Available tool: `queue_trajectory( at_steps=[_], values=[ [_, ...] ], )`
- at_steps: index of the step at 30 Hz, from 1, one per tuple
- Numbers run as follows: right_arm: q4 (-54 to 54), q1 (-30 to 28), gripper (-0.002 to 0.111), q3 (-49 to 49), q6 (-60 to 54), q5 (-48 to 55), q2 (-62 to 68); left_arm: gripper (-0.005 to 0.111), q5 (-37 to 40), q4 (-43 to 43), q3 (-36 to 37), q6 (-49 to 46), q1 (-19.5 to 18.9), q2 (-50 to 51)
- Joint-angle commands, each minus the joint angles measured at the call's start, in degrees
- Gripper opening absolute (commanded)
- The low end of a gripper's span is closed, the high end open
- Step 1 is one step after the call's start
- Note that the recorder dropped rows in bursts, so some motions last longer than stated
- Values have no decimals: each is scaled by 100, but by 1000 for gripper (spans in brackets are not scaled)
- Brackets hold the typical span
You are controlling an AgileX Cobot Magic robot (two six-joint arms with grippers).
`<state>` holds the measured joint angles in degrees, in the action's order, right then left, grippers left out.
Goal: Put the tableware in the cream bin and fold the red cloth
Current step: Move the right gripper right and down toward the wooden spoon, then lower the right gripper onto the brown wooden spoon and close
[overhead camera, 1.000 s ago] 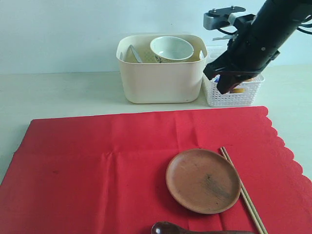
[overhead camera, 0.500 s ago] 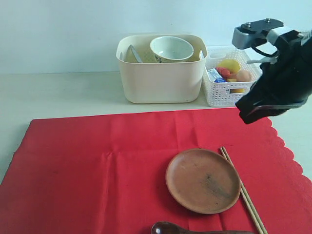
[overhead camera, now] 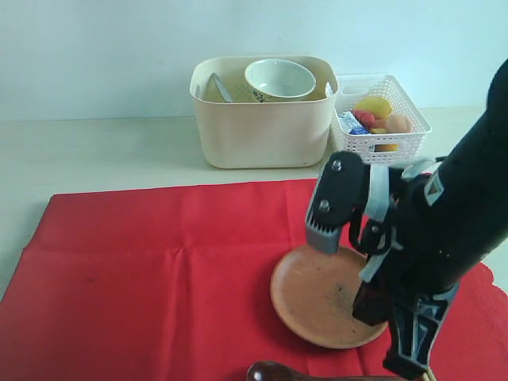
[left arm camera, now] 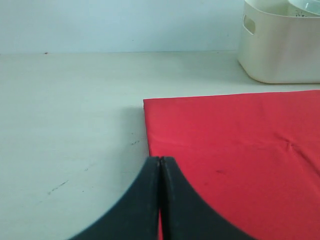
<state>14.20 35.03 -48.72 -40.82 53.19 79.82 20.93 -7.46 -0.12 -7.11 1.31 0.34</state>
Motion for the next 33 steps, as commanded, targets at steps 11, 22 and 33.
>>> queue_trajectory(
  at_steps=[11, 22, 33],
  values=[
    [-366, 334, 10, 93, -261, -265, 1418, 0, -55, -23, 12, 13, 42, -34],
    [-318, 360, 44, 93, -252, -382, 2066, 0, -55, -23, 12, 13, 42, -34],
    [-318, 360, 44, 93, -252, -706, 2115, 0, -55, -23, 12, 13, 42, -34]
  ],
)
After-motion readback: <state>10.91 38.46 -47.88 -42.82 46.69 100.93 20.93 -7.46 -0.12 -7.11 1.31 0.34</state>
